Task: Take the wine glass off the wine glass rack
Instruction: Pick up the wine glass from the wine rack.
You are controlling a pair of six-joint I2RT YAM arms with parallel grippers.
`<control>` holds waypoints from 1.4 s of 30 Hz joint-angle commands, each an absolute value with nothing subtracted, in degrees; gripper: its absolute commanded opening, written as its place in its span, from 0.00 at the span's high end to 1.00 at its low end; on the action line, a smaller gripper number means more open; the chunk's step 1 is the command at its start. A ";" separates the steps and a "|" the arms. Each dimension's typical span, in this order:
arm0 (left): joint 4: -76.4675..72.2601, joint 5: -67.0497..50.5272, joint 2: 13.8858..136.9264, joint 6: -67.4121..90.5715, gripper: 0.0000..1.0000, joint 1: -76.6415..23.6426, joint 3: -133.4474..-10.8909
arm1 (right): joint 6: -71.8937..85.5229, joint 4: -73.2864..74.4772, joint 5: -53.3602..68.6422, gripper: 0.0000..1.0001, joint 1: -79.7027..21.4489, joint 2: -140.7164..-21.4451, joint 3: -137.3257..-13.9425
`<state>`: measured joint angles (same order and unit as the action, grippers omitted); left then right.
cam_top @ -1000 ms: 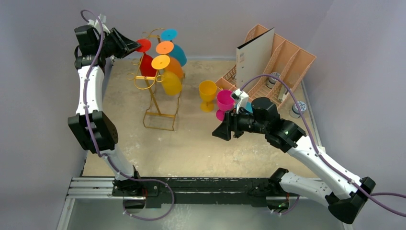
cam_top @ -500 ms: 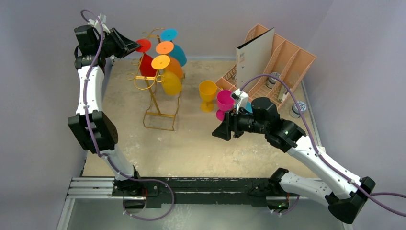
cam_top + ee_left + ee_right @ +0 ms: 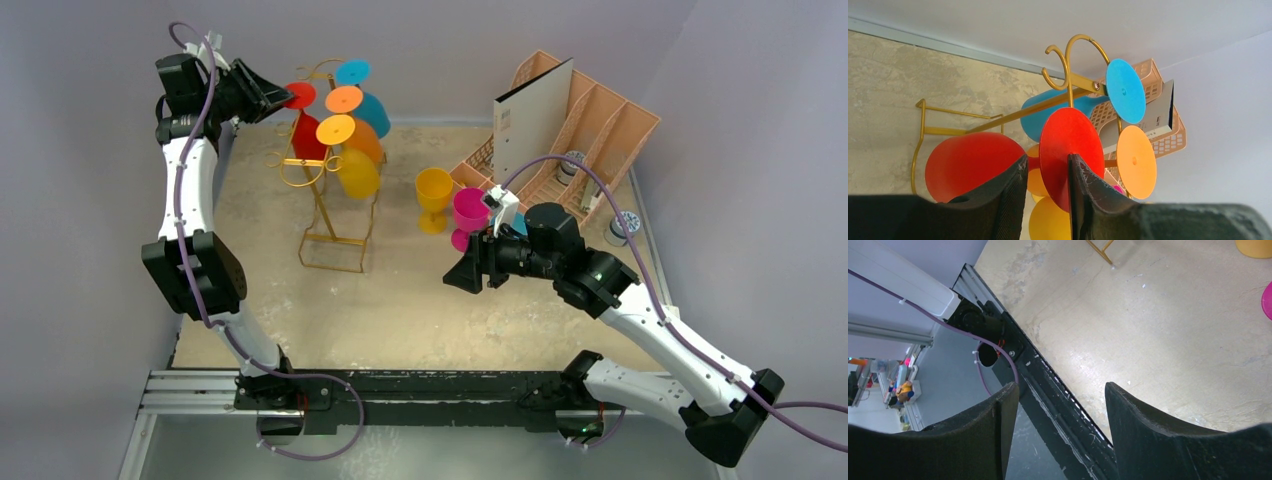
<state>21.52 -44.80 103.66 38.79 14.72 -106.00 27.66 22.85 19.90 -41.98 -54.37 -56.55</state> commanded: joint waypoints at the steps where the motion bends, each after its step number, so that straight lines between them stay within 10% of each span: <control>1: 23.96 -41.51 102.82 36.74 0.69 15.21 -106.76 | 28.21 21.72 19.60 0.34 -41.92 -54.16 -57.24; 42: 20.75 -44.80 105.02 41.45 1.00 15.34 -108.44 | 28.24 22.28 19.44 0.33 -41.92 -54.53 -56.64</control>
<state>22.87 -43.83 103.28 39.92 14.72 -108.55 28.49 22.85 20.01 -41.98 -55.11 -56.55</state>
